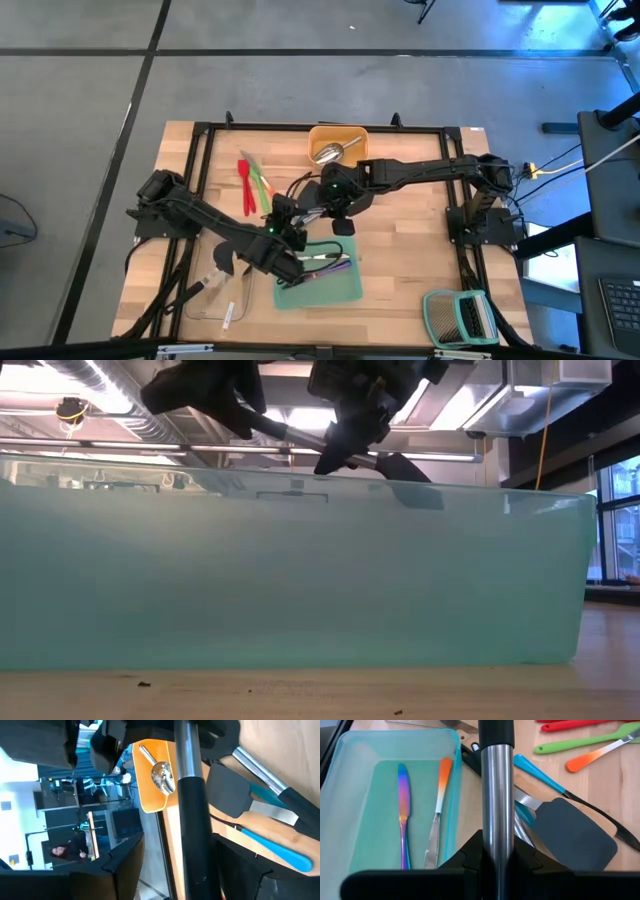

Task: Pick & Place Kitchen Items
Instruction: Put the black spatula into the transparent bin

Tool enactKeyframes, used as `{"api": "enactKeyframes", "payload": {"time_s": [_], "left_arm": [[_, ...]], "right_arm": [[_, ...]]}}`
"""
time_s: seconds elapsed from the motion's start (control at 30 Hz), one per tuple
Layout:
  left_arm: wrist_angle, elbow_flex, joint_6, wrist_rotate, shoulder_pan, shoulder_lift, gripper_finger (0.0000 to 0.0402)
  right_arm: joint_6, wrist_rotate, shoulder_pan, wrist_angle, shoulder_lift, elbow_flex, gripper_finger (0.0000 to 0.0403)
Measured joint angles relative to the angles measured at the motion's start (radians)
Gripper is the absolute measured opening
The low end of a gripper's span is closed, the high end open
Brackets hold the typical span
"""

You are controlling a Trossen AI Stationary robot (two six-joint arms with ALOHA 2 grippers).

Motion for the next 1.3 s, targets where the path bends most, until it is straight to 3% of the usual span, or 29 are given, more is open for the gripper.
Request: {"api": "enactKeyframes", "payload": {"time_s": [0.2, 0.43, 0.63, 0.83, 0.97, 1.17, 1.3], "left_arm": [[0.000, 0.000, -0.005, 0.019, 0.006, 0.000, 0.0182], [0.000, 0.000, -0.145, 0.062, 0.010, 0.000, 0.0070], [-0.038, 0.001, -0.280, 0.135, 0.013, 0.000, 0.0070], [-0.131, 0.036, -0.459, 0.298, 0.009, -0.003, 0.0070], [-0.167, 0.092, -0.598, 0.361, 0.000, -0.001, 0.0070], [-0.224, 0.248, -0.871, 0.390, -0.037, -0.001, 0.0070], [-0.238, 0.343, -1.070, 0.414, -0.073, -0.001, 0.0070]], "right_arm": [[-0.002, 0.000, -0.010, 0.000, 0.000, 0.000, 0.0051], [-0.008, -0.001, -0.023, 0.000, 0.000, 0.000, 0.0051], [-0.076, 0.015, -0.025, 0.012, 0.001, 0.000, 0.0070], [-0.105, 0.327, 0.033, 0.022, -0.001, 0.000, 0.0170], [-0.154, 0.414, 0.069, 0.029, -0.001, 0.000, 0.0210], [-0.261, 0.423, 0.125, 0.019, -0.001, 0.000, 0.0230], [-0.302, 0.504, 0.159, 0.016, -0.012, 0.003, 0.0231]]}}
